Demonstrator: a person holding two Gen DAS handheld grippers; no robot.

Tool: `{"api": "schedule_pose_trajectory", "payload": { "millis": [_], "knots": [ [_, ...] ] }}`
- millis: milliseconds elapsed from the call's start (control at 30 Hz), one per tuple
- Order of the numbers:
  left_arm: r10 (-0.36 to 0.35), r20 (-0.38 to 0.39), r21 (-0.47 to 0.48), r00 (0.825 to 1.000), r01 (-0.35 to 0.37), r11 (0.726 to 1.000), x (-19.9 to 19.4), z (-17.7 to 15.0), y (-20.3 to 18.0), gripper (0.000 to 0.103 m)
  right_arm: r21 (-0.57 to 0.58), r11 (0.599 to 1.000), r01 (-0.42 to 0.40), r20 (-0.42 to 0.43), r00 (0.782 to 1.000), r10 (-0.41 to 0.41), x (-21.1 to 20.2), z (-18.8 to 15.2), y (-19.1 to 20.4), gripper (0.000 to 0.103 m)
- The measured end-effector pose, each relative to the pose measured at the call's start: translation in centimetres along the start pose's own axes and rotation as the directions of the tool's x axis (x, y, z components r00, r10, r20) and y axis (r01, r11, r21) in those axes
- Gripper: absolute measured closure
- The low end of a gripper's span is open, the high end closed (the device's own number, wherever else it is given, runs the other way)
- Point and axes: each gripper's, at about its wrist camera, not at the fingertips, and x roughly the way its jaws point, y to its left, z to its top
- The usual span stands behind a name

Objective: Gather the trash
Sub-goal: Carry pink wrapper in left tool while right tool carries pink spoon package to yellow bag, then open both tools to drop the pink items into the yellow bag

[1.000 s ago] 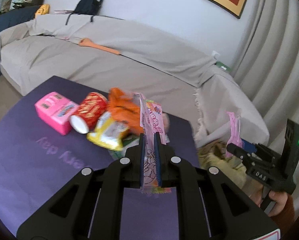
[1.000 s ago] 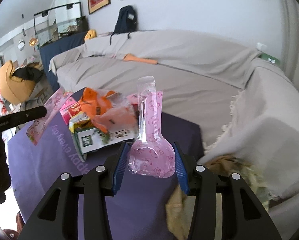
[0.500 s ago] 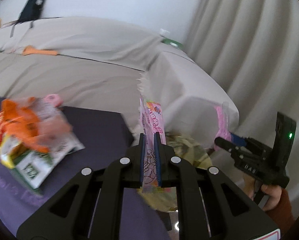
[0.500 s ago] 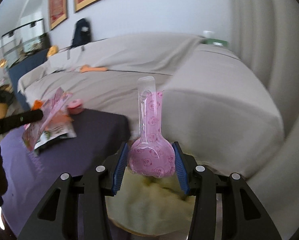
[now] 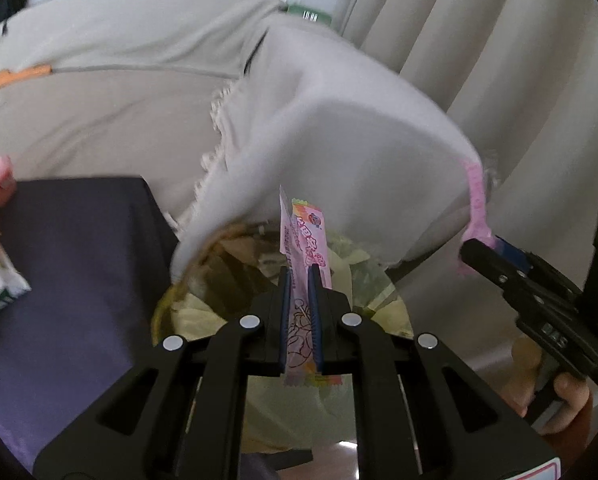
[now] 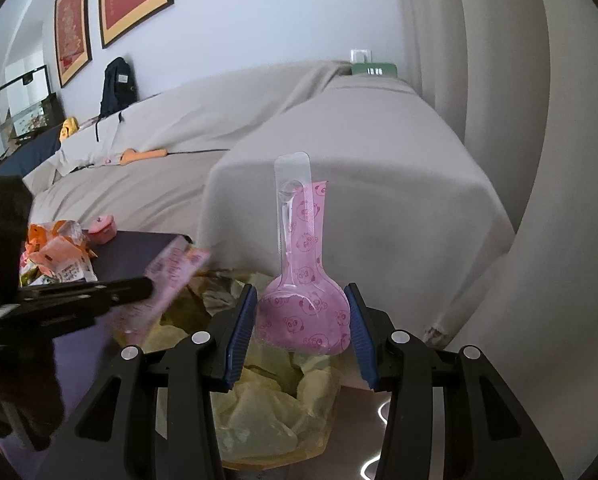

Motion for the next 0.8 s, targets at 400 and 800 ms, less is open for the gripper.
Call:
{"api": "schedule_pose_trajectory", "payload": {
  "millis": [400, 800],
  "knots": [
    [0.024, -0.164, 0.049, 0.986, -0.016, 0.999, 4.2, -4.0, 0.3, 0.073, 0.044, 0.998, -0.037, -0.058, 0.998, 0.040, 3.1, -1.4, -0.1, 0.060],
    [0.144, 0.042, -0.047, 0.989, -0.142, 0.989, -6.6, -2.9, 4.9, 0.049, 0.037, 0.977, -0.211, -0.164, 0.963, 0.214, 7.7, -2.9, 6.7, 0.060]
  ]
}}
